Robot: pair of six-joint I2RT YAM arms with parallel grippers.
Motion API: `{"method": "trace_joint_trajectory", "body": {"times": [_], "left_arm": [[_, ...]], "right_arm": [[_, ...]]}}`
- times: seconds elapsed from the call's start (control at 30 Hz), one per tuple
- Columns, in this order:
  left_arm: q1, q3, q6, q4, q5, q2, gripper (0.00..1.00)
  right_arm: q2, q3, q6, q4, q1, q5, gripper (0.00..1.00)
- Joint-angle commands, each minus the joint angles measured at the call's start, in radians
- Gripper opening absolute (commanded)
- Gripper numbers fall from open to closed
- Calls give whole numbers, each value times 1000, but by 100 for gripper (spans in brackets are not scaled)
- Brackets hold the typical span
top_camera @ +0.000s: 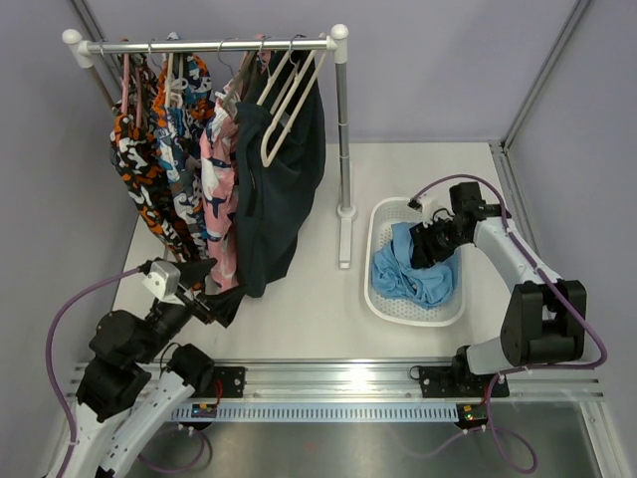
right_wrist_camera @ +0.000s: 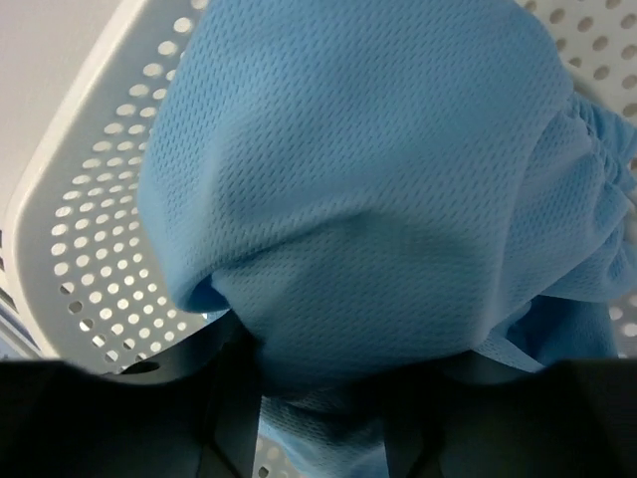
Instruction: Remove the shorts from the hanger
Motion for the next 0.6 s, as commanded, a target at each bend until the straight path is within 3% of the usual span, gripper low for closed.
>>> {"method": "trace_joint_trajectory", "body": {"times": [0.0, 0.17, 0.3, 0.4, 0.43, 0.57], "left_arm": [[3, 11, -11, 33, 7, 64, 99], [3, 135, -8, -20, -24, 180, 99], [3, 277, 21, -66, -47, 312, 99], [3, 402, 47, -107, -77, 384, 99], [3, 433, 57, -113, -82, 429, 99], [3, 594, 71, -165, -129, 542, 91]], "right_arm": [[-72, 38, -31, -5, -3, 85, 57], [-232, 225, 51, -71, -8, 122, 81], [-311, 381, 121, -105, -8, 72, 86], [-367, 334, 189, -69, -8, -97, 90], [-379, 310, 199, -60, -8, -231, 91], [-456, 123, 112, 1, -8, -578, 94]]}}
